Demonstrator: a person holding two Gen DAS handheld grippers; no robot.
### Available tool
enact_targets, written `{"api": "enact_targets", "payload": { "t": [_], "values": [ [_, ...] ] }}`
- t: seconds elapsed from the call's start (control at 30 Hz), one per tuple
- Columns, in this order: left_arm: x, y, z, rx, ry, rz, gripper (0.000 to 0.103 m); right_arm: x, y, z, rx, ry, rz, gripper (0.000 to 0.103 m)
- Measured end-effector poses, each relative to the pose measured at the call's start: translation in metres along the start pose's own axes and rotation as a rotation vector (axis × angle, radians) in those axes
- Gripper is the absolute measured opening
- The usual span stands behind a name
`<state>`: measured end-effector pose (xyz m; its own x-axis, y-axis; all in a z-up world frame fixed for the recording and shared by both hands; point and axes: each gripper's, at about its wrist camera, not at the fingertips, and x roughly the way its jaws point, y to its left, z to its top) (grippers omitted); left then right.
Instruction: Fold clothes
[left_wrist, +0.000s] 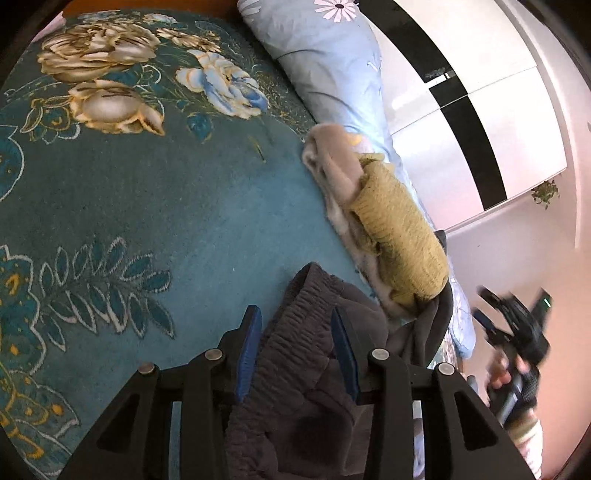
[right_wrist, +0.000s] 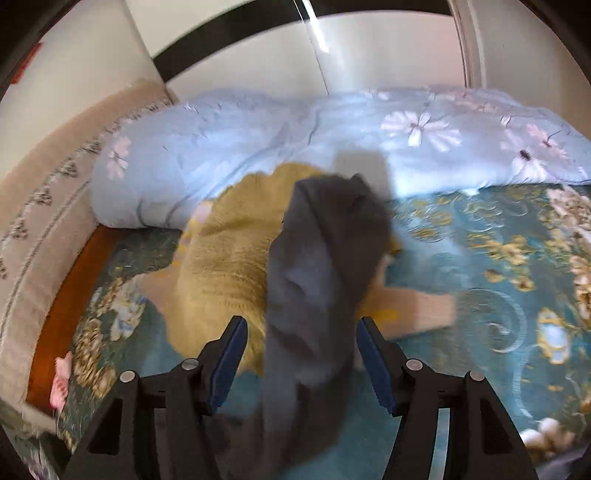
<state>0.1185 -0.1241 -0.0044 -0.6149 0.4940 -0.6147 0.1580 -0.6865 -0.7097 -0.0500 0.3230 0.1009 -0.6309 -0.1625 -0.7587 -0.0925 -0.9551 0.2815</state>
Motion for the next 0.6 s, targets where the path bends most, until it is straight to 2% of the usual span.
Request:
{"api": "enact_targets", "payload": {
  "t": [0.1,0.17,0.23,0.27,0.3,0.37,0.47,0.6],
  "values": [
    [-0.005,0.003,0.0,-0.011,-0.015,-0.008,0.04,0.032,0.008,0.0,0.053,0.026,0.004,0.065],
    [-0.008,0.003,0.0,-0.008,-0.021,-0.002,0.04,0.045,0.003,-0.006,0.08,0.041,-0.042,0.064],
    [-0.006,0.001,0.0,0.001,-0.016,-0.001,0.04,0.051,-0.002,-0.011,0.103,0.06,-0.073,0.045],
    [-0.005,-0.001,-0.001,0.007,-0.01,-0.003,0.04,0.052,-0.006,-0.013,0.111,0.071,-0.076,0.023],
    [-0.003,-0.002,-0.002,0.014,-0.004,-0.005,0.04,0.053,-0.011,-0.015,0.12,0.081,-0.078,0.007],
    [0.0,-0.005,-0.004,0.031,0.007,-0.005,0.04,0.042,-0.017,-0.017,0.12,0.059,-0.096,0.005],
    [0.002,-0.007,-0.005,0.046,0.009,0.005,0.04,0.004,-0.031,-0.022,0.153,-0.025,-0.046,0.005],
    [-0.001,-0.005,-0.004,0.043,-0.005,0.014,0.04,-0.057,-0.058,-0.059,0.146,-0.121,-0.019,0.005]
  ]
}}
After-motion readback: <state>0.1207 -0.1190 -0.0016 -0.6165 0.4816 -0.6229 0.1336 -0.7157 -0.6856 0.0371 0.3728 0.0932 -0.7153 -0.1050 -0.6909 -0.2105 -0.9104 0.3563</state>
